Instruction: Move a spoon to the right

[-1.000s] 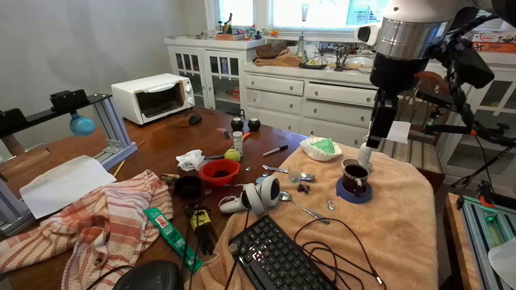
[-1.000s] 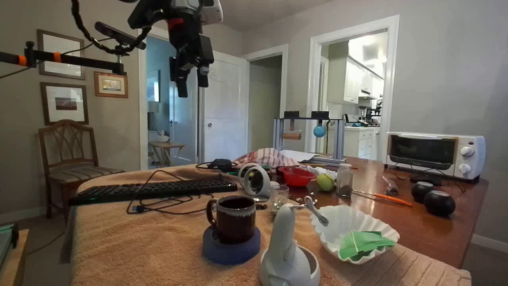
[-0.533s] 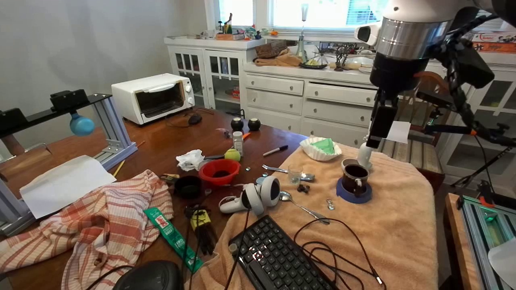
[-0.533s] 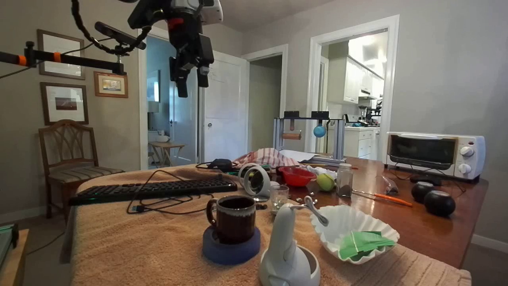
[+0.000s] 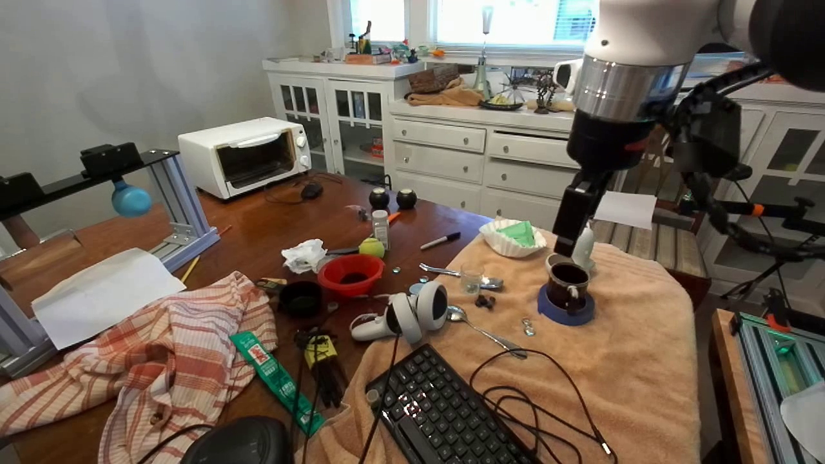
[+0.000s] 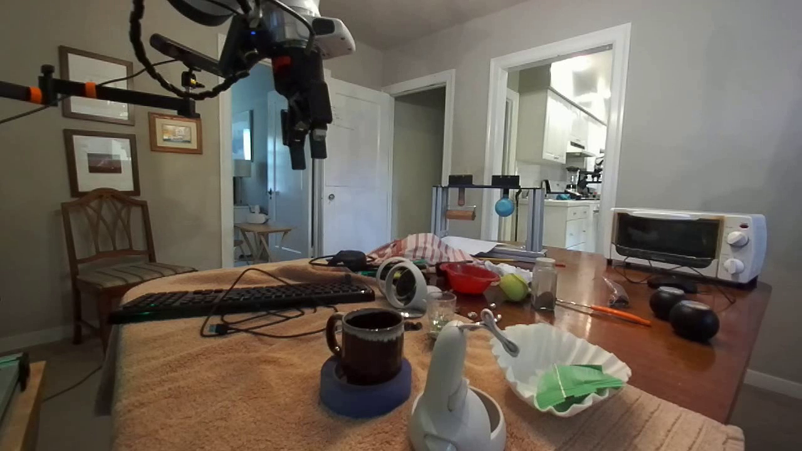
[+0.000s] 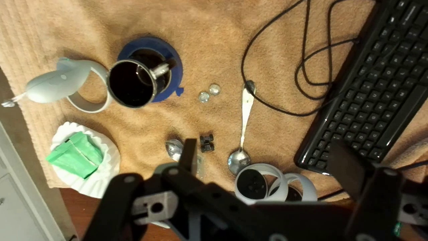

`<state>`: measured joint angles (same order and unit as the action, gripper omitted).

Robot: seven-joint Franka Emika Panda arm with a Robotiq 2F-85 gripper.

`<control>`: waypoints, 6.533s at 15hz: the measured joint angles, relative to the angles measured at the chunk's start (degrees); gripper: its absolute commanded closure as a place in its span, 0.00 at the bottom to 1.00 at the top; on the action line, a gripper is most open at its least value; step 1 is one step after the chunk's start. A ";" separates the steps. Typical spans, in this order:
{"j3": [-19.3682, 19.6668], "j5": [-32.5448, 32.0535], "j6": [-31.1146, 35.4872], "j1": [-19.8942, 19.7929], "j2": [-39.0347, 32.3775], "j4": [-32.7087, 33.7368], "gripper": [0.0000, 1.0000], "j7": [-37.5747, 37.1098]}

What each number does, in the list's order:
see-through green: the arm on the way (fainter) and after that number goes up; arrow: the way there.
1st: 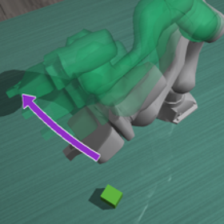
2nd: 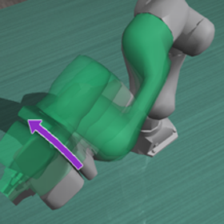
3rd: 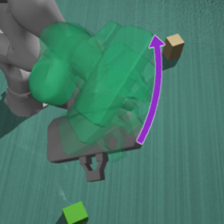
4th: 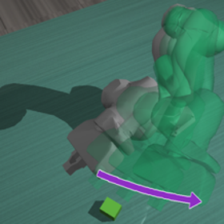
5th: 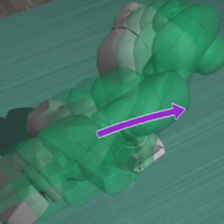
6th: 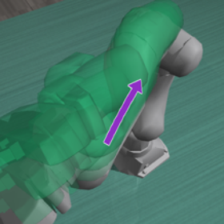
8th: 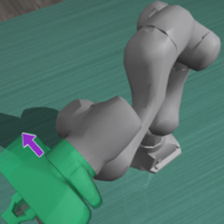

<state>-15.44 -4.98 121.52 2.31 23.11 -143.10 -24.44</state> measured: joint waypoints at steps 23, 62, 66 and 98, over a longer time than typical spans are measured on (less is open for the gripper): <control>9.68 -1.83 14.68 1.17 -40.37 18.55 0.00 21.27; 13.45 3.15 30.51 2.63 -50.04 17.95 0.78 18.97; 13.65 2.99 31.10 2.88 -50.05 17.77 0.65 18.97; 19.03 -2.20 34.14 7.69 -49.91 16.94 0.98 13.94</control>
<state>3.59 -7.18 155.67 9.99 -26.81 -126.16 -10.50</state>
